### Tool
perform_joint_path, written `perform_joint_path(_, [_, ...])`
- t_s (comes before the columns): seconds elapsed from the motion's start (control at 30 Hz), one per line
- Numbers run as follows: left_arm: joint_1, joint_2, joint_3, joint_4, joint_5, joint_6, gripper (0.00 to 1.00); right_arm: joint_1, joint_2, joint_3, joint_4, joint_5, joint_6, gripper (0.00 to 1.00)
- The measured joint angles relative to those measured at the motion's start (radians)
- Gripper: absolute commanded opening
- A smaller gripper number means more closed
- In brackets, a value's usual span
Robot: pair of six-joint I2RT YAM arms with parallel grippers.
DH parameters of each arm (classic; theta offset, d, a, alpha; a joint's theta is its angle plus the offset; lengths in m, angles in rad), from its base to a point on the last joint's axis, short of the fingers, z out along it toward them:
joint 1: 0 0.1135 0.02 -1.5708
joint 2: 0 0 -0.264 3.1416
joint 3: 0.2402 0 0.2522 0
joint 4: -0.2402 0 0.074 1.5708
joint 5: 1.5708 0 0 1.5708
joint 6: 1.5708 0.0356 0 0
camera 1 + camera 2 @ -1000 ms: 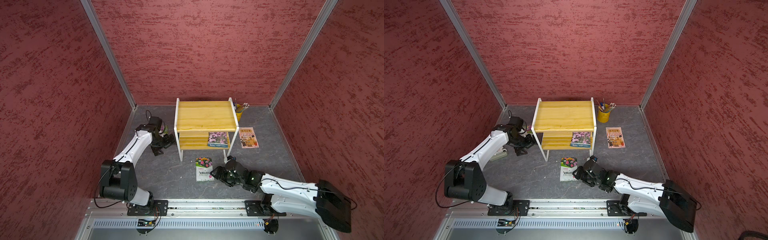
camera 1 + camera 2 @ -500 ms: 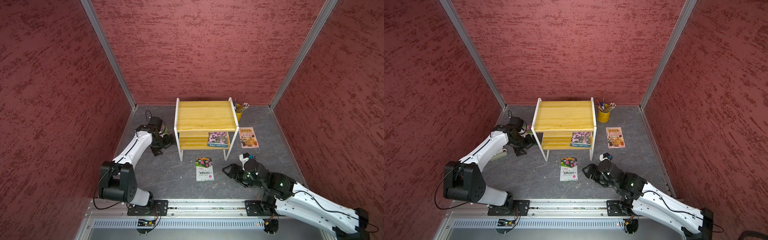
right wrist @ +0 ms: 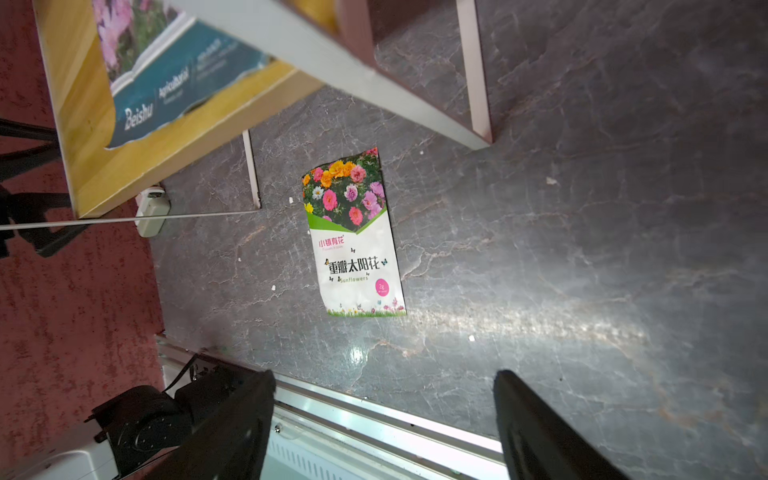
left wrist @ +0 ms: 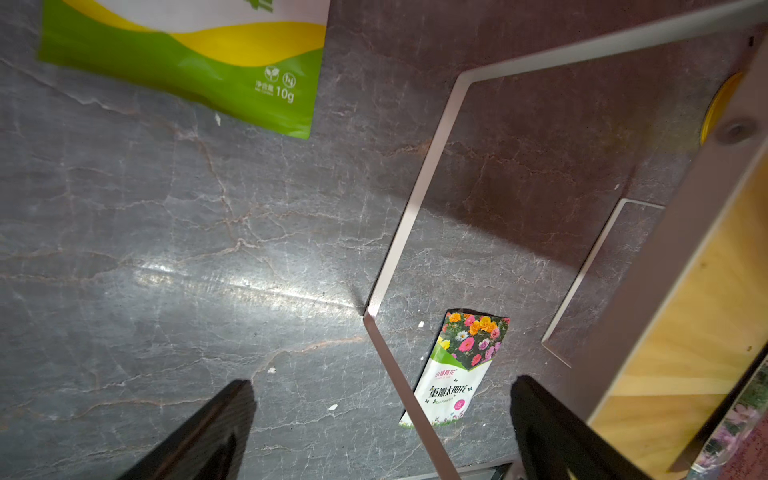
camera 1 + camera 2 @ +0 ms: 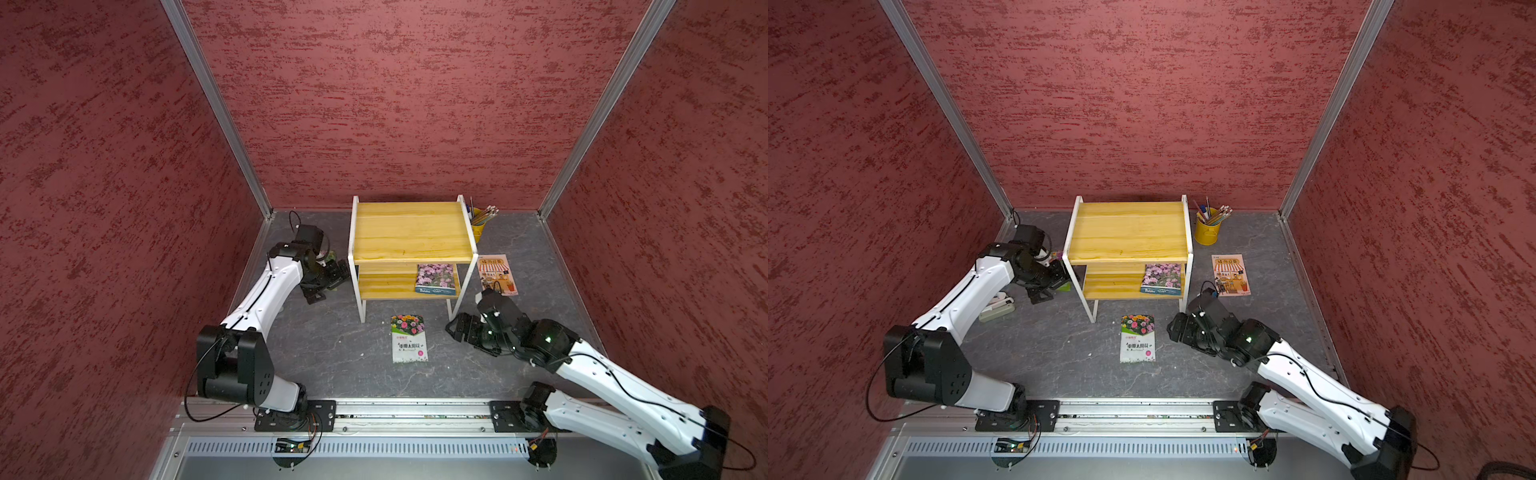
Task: Take the seed bag off the shelf
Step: Move the shelf to the center of the board.
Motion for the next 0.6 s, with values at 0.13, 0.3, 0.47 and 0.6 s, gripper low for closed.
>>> perform_joint_path(0.13, [0.0, 0.008, 0.048, -0.027, -0.002, 0.006, 1.0, -0.075, 0.079, 0.04, 0.039, -0.062, -0.067, 0.86])
perform_joint_path(0.3, [0.0, -0.04, 0.031, -0.067, -0.007, 0.023, 1.0, -0.14, 0.089, 0.054, 0.059, -0.116, -0.119, 0.86])
perform_joint_path(0.47, [-0.013, -0.146, -0.08, -0.105, -0.014, 0.032, 1.0, -0.161, 0.127, 0.084, 0.059, -0.169, -0.179, 0.86])
perform_joint_path(0.6, [-0.034, -0.211, -0.147, -0.145, -0.024, 0.033, 1.0, -0.171, 0.179, 0.114, 0.066, -0.196, -0.21, 0.86])
